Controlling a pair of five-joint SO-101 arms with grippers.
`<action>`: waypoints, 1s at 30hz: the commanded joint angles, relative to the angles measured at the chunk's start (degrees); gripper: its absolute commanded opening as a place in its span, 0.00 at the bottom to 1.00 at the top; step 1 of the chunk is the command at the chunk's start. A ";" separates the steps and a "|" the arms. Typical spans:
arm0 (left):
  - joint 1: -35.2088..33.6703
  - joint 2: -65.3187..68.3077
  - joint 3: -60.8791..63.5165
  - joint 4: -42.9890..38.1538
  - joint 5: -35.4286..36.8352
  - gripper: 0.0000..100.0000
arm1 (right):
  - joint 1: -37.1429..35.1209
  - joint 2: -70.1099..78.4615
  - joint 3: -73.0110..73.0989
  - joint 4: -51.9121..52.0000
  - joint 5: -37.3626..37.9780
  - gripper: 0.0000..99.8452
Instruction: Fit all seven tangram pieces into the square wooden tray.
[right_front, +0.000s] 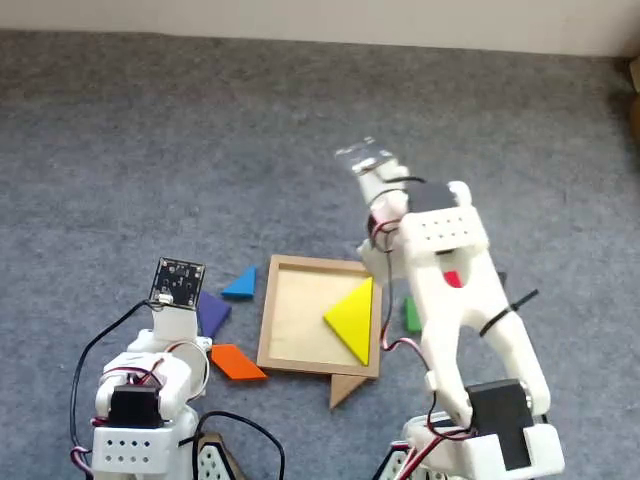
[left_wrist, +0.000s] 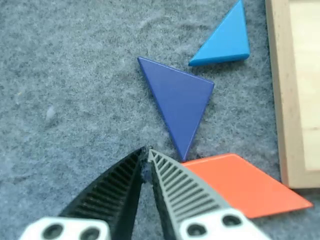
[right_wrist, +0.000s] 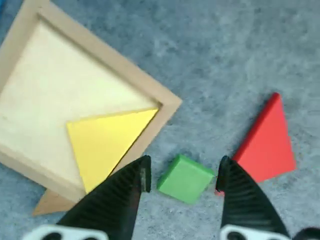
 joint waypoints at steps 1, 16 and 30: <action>0.92 -1.36 1.19 0.18 0.26 0.00 | 6.81 -0.22 -0.66 -2.95 -3.60 0.31; 0.92 -1.36 1.19 0.18 0.26 0.00 | 16.04 21.58 -4.97 -11.30 -3.96 0.35; 0.92 -1.36 1.19 0.18 0.26 0.00 | 16.31 35.30 -17.54 -10.95 -3.52 0.35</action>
